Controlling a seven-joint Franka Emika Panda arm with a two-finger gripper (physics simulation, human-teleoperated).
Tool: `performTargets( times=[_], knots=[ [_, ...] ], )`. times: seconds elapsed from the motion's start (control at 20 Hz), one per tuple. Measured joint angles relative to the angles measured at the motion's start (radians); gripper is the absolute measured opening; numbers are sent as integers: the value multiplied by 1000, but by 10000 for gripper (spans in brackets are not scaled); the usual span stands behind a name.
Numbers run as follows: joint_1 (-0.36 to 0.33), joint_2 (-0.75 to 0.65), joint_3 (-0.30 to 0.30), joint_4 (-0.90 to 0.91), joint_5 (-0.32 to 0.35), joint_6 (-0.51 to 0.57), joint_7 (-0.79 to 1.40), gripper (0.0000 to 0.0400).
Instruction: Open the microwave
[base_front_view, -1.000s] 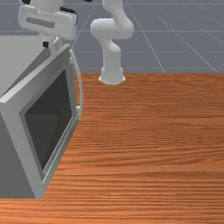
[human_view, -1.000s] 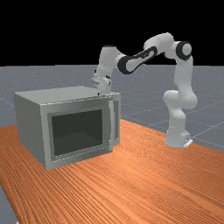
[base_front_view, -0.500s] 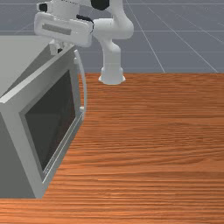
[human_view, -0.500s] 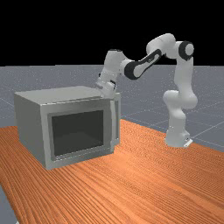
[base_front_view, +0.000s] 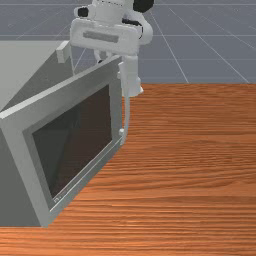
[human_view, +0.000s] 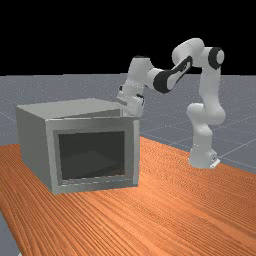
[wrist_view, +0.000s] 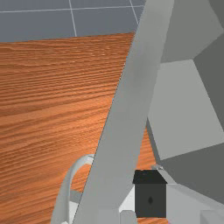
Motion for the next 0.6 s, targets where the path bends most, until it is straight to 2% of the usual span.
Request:
performTargets(
  times=[0.1, 0.25, 0.4, 0.6],
  knots=[
    [1, 38, 39, 49, 8, -27, 7, 0],
    [26, 139, 83, 189, -3, -122, 10, 0],
    [61, 253, 98, 324, -22, -170, 16, 0],
    [104, 446, 111, 608, 7, -325, -11, 6]
  ],
)
